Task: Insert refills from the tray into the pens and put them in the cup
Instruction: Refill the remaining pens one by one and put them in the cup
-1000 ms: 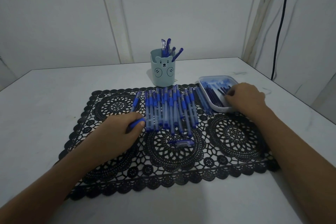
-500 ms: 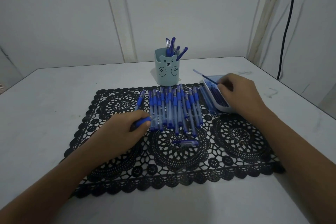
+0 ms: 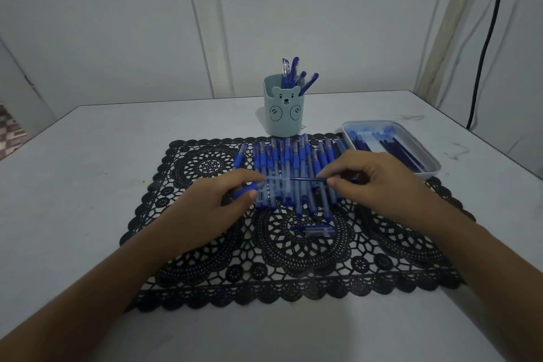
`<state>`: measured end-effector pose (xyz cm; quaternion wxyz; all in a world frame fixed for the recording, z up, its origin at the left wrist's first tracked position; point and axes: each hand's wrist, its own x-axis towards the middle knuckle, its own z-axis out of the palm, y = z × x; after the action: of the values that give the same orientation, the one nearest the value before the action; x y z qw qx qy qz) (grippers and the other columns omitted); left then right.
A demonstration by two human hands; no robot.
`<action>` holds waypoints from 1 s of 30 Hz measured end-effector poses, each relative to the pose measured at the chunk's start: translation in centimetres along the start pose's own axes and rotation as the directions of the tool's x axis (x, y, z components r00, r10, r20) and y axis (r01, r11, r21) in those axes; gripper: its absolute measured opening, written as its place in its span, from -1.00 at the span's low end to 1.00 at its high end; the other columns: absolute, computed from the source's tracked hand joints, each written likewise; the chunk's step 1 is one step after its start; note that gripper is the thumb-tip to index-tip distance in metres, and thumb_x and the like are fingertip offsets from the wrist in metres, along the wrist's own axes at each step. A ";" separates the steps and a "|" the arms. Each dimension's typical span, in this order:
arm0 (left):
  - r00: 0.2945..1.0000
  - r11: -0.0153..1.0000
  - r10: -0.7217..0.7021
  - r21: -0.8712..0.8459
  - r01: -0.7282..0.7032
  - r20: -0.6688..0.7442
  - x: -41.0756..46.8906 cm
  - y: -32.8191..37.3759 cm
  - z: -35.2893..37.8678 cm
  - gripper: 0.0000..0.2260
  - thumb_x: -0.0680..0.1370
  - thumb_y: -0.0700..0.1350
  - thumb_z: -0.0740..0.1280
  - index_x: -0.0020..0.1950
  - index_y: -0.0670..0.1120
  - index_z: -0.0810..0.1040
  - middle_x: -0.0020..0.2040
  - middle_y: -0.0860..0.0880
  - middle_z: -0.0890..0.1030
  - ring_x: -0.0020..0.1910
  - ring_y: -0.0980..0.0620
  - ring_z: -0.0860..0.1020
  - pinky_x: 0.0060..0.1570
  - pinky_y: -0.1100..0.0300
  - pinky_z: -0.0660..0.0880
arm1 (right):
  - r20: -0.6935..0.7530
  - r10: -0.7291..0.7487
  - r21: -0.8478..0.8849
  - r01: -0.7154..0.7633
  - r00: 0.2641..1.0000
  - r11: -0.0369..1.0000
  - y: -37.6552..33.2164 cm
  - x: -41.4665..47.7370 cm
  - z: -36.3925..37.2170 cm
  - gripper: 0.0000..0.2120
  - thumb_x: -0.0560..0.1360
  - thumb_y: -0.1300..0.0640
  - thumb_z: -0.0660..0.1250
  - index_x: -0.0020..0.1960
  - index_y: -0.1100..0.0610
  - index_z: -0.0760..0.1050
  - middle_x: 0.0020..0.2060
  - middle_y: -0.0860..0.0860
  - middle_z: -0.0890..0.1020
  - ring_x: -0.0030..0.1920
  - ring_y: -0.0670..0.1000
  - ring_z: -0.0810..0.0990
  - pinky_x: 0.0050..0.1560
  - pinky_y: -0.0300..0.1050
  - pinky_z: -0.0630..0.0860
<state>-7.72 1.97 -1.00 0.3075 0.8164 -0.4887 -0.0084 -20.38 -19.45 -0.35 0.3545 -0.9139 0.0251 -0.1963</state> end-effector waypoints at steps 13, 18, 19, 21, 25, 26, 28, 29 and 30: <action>0.999 1.000 0.016 0.004 -0.016 0.032 -0.1 0.1 -0.2 -0.78 0.55 -0.12 0.23 0.18 0.09 0.48 -0.42 0.10 0.47 -0.47 0.18 0.42 -0.41 0.41 0.36 | 0.040 -0.002 0.025 0.001 0.999 1.000 0.1 -0.1 0.2 -0.82 0.46 0.24 0.35 -0.08 -0.03 0.61 -0.26 -0.12 0.57 -0.25 -0.23 0.52 -0.25 -0.48 0.37; 0.995 0.997 0.067 0.026 -0.069 0.072 -0.1 -0.1 -0.3 -0.76 0.55 -0.12 0.26 0.18 0.10 0.50 -0.33 0.13 0.54 -0.48 0.15 0.42 -0.44 0.42 0.36 | 0.082 0.004 -0.026 -0.002 0.997 1.000 0.3 -0.2 0.0 -0.82 0.45 0.22 0.35 -0.06 -0.04 0.63 -0.23 -0.11 0.59 -0.21 -0.18 0.53 -0.20 -0.46 0.39; 0.992 0.994 0.088 0.049 -0.093 0.089 -0.1 -0.2 -0.4 -0.77 0.55 -0.11 0.27 0.18 0.11 0.51 -0.34 0.18 0.52 -0.47 0.17 0.43 -0.44 0.44 0.35 | 0.092 0.006 -0.038 -0.003 0.996 0.999 0.3 -0.2 0.0 -0.81 0.45 0.21 0.35 -0.06 -0.05 0.62 -0.23 -0.12 0.59 -0.20 -0.19 0.53 -0.19 -0.45 0.40; 0.982 0.979 0.136 0.135 -0.154 0.129 -0.3 -0.1 -0.4 -0.76 0.54 -0.02 0.23 0.18 0.13 0.52 -0.33 0.32 0.47 -0.38 0.24 0.46 -0.42 0.48 0.33 | 0.118 0.000 -0.071 0.008 0.993 0.997 0.5 -0.2 0.0 -0.80 0.44 0.21 0.36 -0.06 -0.07 0.62 -0.23 -0.15 0.59 -0.18 -0.19 0.54 -0.17 -0.43 0.42; 0.966 0.947 0.184 0.229 -0.224 0.183 -0.6 0.4 0.2 -0.69 0.52 0.14 0.09 0.24 0.23 0.41 -0.09 0.35 0.50 -0.22 0.35 0.47 -0.23 0.53 0.31 | 0.153 -0.064 -0.109 0.081 0.986 0.991 0.0 -0.3 0.8 -0.79 0.42 0.15 0.39 0.00 -0.11 0.61 -0.21 -0.19 0.61 -0.16 -0.18 0.57 -0.13 -0.38 0.49; 0.964 0.951 0.182 0.215 -0.223 0.191 -0.7 0.6 0.3 -0.71 0.55 0.11 0.13 0.26 0.23 0.39 -0.11 0.34 0.50 -0.25 0.36 0.47 -0.27 0.53 0.31 | 0.142 -0.081 -0.097 0.095 0.987 0.991 -0.2 -0.4 1.2 -0.77 0.42 0.12 0.40 0.04 -0.12 0.59 -0.21 -0.19 0.63 -0.18 -0.17 0.58 -0.13 -0.35 0.52; 0.961 0.961 0.177 0.174 -0.215 0.212 -0.6 1.1 0.6 -0.73 0.57 0.01 0.20 0.26 0.19 0.41 -0.23 0.38 0.41 -0.26 0.37 0.46 -0.29 0.51 0.34 | 0.121 -0.074 -0.030 0.078 0.990 0.997 -1.0 -0.8 2.0 -0.70 0.42 0.06 0.39 0.11 -0.19 0.51 -0.23 -0.21 0.65 -0.24 -0.13 0.61 -0.16 -0.24 0.57; 0.959 0.962 0.176 0.166 -0.216 0.222 -0.5 1.2 0.6 -0.73 0.57 -0.02 0.21 0.26 0.18 0.42 -0.27 0.39 0.38 -0.27 0.37 0.46 -0.27 0.52 0.34 | 0.118 -0.055 0.012 0.054 0.991 0.998 -1.4 -0.9 2.3 -0.67 0.42 0.03 0.36 0.14 -0.23 0.47 -0.23 -0.22 0.65 -0.26 -0.10 0.61 -0.17 -0.19 0.58; 0.957 0.963 0.177 0.161 -0.216 0.229 -0.5 1.2 0.6 -0.73 0.57 -0.03 0.21 0.26 0.19 0.42 -0.27 0.39 0.38 -0.28 0.35 0.47 -0.27 0.53 0.34 | 0.107 -0.036 0.032 0.032 0.994 0.999 -1.5 -0.9 2.5 -0.66 0.44 0.00 0.33 0.17 -0.25 0.42 -0.22 -0.23 0.64 -0.26 -0.08 0.61 -0.16 -0.18 0.58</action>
<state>-9.13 1.65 -0.97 0.1759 0.7830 -0.5963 -0.0197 -20.46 -16.57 -1.33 0.3656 -0.9180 -0.0126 -0.1530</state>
